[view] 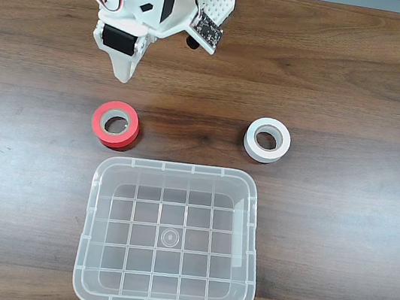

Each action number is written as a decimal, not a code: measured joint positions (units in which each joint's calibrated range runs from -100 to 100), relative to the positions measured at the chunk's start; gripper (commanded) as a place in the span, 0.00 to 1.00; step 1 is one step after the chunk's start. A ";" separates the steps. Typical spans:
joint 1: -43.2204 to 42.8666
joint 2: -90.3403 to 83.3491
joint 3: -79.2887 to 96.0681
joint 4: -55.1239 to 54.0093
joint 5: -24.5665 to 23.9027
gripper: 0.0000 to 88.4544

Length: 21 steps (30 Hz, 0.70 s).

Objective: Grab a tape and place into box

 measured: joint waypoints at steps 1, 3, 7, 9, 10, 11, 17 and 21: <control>0.08 1.93 -1.44 0.25 0.00 0.01; 0.08 5.27 -3.88 0.51 0.00 0.01; 0.08 10.55 -7.04 0.51 0.00 0.01; 0.08 12.22 -7.58 0.51 0.00 0.01; 0.08 13.06 -7.67 0.51 0.00 0.01; 0.08 13.73 -7.67 0.51 0.00 0.01; 0.08 17.41 -7.67 0.51 0.42 0.09; 0.08 18.50 -7.67 -0.93 0.73 0.22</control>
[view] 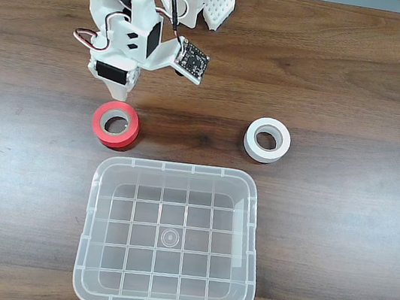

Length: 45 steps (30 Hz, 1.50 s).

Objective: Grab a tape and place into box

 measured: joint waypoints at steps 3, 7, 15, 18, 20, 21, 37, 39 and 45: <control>0.00 0.00 -0.63 -0.51 0.52 0.27; 0.00 0.00 -2.80 -0.51 1.51 0.27; 1.28 6.03 -4.60 -0.59 2.14 0.27; 2.48 10.46 -6.68 -0.59 2.14 0.26; 2.78 12.89 -8.21 -0.59 2.14 0.26; 2.93 13.90 -9.12 -0.59 2.19 0.24; 2.93 20.18 -12.09 -0.59 2.87 0.13; 2.93 20.18 -12.09 -0.59 2.97 0.12; 2.93 20.18 -12.09 -0.59 2.97 0.06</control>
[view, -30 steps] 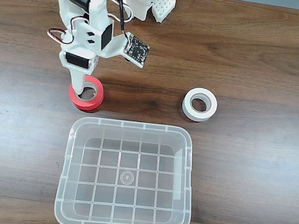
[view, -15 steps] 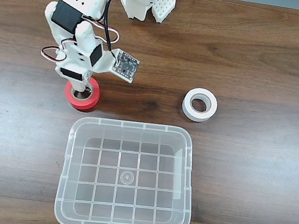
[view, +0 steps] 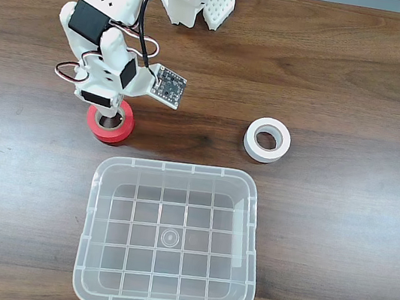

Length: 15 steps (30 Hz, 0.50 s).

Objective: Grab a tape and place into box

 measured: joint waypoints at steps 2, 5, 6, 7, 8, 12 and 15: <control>0.00 -0.08 0.00 0.00 -0.26 0.06; 0.08 -2.76 0.09 1.69 -0.31 0.06; -0.08 -4.27 0.09 2.63 -0.16 0.06; -0.23 -6.03 -0.18 3.56 -0.10 0.06; -0.45 -7.79 -0.72 4.49 -0.10 0.06; -3.01 -16.41 -3.16 9.24 -0.10 0.06; -5.26 -23.61 -5.32 13.47 -0.10 0.06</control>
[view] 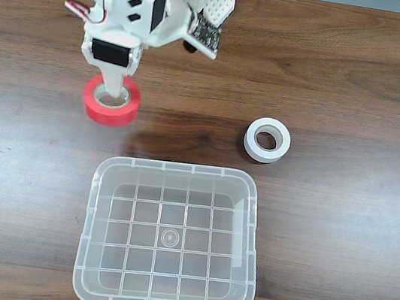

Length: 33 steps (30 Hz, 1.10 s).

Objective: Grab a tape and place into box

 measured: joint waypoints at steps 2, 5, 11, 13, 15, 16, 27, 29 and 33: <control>-1.43 -4.44 -0.99 2.12 0.00 0.06; -3.46 -10.30 -1.99 4.66 0.00 0.06; -6.46 -17.25 -3.88 5.76 0.00 0.06; -7.81 -17.50 -6.41 5.76 -0.05 0.06; -9.62 -17.41 -9.57 5.59 -0.47 0.06; -10.37 -16.83 -11.37 5.17 -0.99 0.06; -15.40 8.71 -36.46 2.03 -4.75 0.06; -15.85 14.57 -41.61 2.03 -4.90 0.06; -15.85 25.37 -49.73 2.03 -4.90 0.06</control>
